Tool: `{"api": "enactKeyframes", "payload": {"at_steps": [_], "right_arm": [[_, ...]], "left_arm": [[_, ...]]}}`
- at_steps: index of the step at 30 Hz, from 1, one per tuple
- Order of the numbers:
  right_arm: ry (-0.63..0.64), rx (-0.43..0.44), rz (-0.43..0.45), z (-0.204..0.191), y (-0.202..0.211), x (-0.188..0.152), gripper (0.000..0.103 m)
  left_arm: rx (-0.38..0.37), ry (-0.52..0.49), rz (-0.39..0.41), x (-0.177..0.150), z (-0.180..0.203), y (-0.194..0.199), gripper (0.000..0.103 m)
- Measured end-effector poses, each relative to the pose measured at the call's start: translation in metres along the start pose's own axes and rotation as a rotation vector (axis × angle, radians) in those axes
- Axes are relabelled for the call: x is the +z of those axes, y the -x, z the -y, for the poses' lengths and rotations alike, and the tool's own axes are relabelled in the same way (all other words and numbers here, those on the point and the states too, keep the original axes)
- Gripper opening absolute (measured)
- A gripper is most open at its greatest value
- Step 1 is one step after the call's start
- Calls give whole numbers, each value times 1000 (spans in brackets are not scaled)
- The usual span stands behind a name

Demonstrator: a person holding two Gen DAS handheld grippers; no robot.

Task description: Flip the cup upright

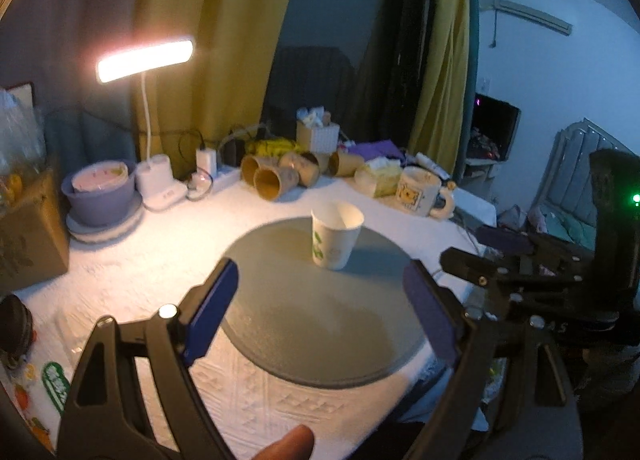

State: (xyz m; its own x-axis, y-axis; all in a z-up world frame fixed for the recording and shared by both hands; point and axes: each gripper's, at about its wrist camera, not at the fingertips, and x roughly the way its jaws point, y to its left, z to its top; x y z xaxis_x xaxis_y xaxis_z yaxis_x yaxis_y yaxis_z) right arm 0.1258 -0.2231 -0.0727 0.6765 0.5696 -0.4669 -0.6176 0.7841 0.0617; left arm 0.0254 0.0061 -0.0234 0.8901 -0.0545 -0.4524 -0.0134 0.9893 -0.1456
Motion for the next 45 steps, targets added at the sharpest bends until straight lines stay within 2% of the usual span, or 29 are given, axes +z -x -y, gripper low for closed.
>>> {"api": "enactKeyframes", "payload": {"at_steps": [4,20,26,35,45], "right_arm": [[7,-12,37,-3,19,7,72],[-35,-101,111,-6,74,30,72],[-54,-102,134,-7,90,35,72],[-43,-108,164,-13,102,37,72],[-35,-99,153,-20,99,37,72]], "left_arm": [[4,-1,47,8,1,15,85],[53,-21,144,26,9,53,86],[64,-7,187,31,8,67,86],[91,4,202,33,6,76,87],[90,7,200,31,5,78,87]]}}
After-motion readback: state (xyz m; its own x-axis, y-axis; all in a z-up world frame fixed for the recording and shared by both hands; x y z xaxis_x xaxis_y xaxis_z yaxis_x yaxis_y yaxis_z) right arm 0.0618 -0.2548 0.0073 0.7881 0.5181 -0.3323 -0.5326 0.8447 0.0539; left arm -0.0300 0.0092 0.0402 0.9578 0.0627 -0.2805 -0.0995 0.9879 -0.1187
